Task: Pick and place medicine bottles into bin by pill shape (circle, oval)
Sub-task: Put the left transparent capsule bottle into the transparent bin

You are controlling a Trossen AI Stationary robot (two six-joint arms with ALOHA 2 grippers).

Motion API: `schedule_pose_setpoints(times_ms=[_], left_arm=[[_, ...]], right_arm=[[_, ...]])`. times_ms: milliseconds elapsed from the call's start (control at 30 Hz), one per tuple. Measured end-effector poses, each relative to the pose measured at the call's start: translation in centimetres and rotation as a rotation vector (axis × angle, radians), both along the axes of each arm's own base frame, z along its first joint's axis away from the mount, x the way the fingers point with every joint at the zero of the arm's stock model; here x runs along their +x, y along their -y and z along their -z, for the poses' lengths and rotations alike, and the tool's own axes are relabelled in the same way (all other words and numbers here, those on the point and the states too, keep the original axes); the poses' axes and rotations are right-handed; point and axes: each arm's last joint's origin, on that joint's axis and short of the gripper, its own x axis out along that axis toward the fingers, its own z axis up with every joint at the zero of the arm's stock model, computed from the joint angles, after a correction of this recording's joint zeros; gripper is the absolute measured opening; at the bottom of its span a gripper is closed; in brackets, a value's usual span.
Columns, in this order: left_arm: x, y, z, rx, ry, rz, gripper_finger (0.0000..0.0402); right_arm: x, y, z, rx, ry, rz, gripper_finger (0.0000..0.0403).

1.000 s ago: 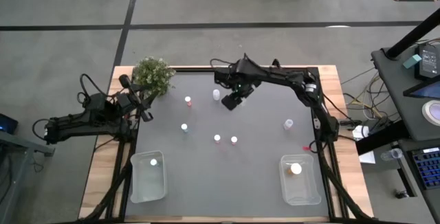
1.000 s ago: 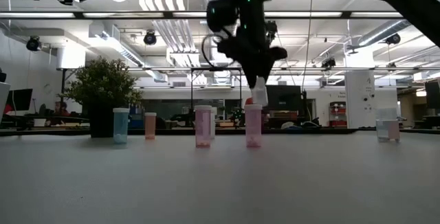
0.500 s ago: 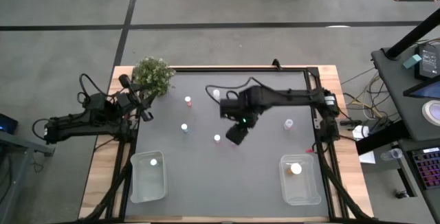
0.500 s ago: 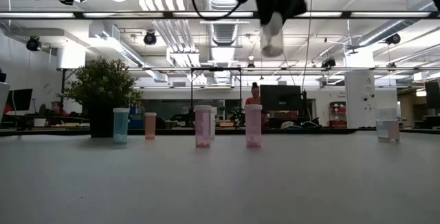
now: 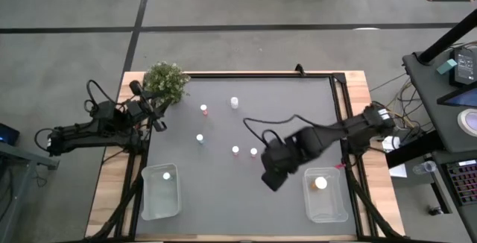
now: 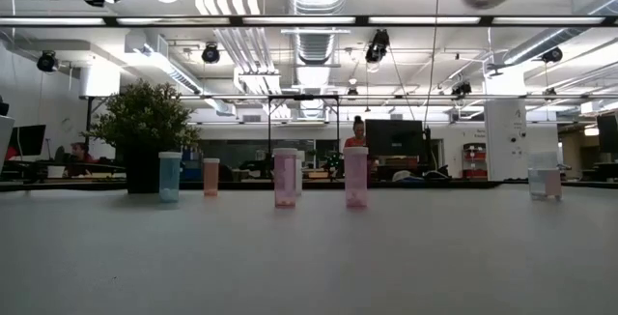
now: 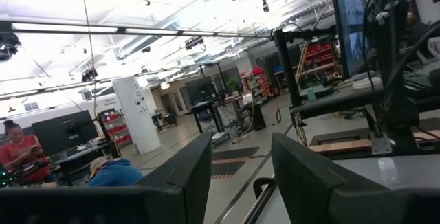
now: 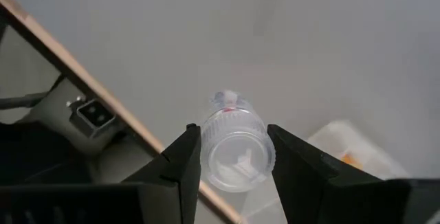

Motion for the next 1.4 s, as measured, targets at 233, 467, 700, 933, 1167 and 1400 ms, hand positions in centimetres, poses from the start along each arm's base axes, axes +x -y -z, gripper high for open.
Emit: schedule_pose_setpoints(times_ms=[233, 467, 700, 933, 1167, 1400], left_arm=[[0.1, 0.0, -0.1, -0.014, 0.016, 0.005, 0.0134], [0.8, 0.0, 0.0, -0.029, 0.013, 0.051, 0.0134], [3.2, 0.8, -0.9, 0.007, 0.073, 0.432, 0.0134], [7.6, 0.5, -0.8, -0.001, 0.077, 0.506, 0.0134], [12.1, 0.0, -0.4, -0.042, -0.030, 0.508, 0.0134], [14.8, -0.3, 0.4, -0.064, -0.094, 0.507, 0.0134]], right_arm=[[-4.5, -3.4, 0.6, 0.062, -0.028, 0.069, 0.0138], [-10.0, -5.4, 1.3, 0.087, -0.115, 0.180, 0.0138], [-14.0, -6.1, 3.1, 0.059, -0.146, 0.243, 0.0138], [-15.8, -6.4, 5.0, -0.021, -0.153, 0.213, 0.0138], [-15.9, -7.6, 7.0, -0.081, -0.161, 0.149, 0.0138], [-15.7, -9.8, 9.4, -0.107, -0.159, 0.060, 0.0137]])
